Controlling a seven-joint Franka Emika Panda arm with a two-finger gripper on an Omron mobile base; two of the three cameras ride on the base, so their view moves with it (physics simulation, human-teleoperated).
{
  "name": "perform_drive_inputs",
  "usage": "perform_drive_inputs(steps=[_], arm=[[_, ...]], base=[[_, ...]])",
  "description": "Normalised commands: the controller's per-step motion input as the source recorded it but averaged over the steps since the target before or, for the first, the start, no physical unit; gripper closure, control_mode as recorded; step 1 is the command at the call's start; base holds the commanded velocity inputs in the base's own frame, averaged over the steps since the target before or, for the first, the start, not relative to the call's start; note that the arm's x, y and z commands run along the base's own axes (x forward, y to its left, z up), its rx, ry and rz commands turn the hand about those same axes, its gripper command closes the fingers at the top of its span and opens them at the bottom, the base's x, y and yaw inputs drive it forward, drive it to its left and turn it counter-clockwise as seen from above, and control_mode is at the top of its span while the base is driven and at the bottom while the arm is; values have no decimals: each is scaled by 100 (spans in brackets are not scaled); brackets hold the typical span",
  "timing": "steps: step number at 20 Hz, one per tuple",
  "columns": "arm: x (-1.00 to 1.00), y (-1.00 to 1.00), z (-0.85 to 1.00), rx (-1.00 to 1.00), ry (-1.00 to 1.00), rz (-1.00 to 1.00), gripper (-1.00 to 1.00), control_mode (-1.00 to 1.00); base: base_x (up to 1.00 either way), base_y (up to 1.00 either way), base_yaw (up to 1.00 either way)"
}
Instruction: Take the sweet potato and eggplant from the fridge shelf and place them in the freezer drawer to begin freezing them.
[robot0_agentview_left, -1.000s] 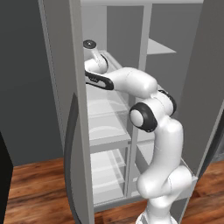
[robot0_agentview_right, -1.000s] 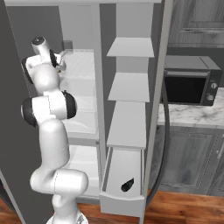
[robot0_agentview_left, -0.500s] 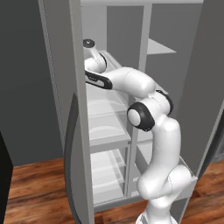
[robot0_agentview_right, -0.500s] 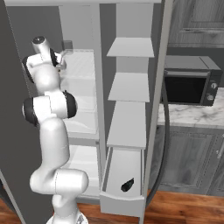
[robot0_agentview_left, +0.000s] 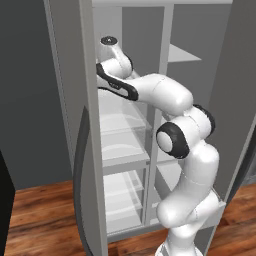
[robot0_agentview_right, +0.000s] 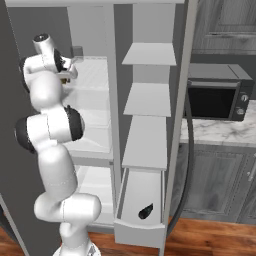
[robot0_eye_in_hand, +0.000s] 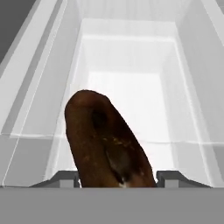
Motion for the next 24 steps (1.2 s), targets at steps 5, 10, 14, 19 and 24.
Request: perform_drive_inputs(steps=[5,10,14,19,24], arm=[[-100,-100,0,2,-2,0,100,-100],[-100,-100,-2,1,-4,0,100,-100],[-100,-97,-31,0,-1,0,100,-100],[-100,-84,-54,0,0,0,100,-100],[-97,-85,-57,0,9,-5,100,-100]], base=[[0,0,0],[0,0,0],[0,0,0],[0,0,0],[0,0,0]])
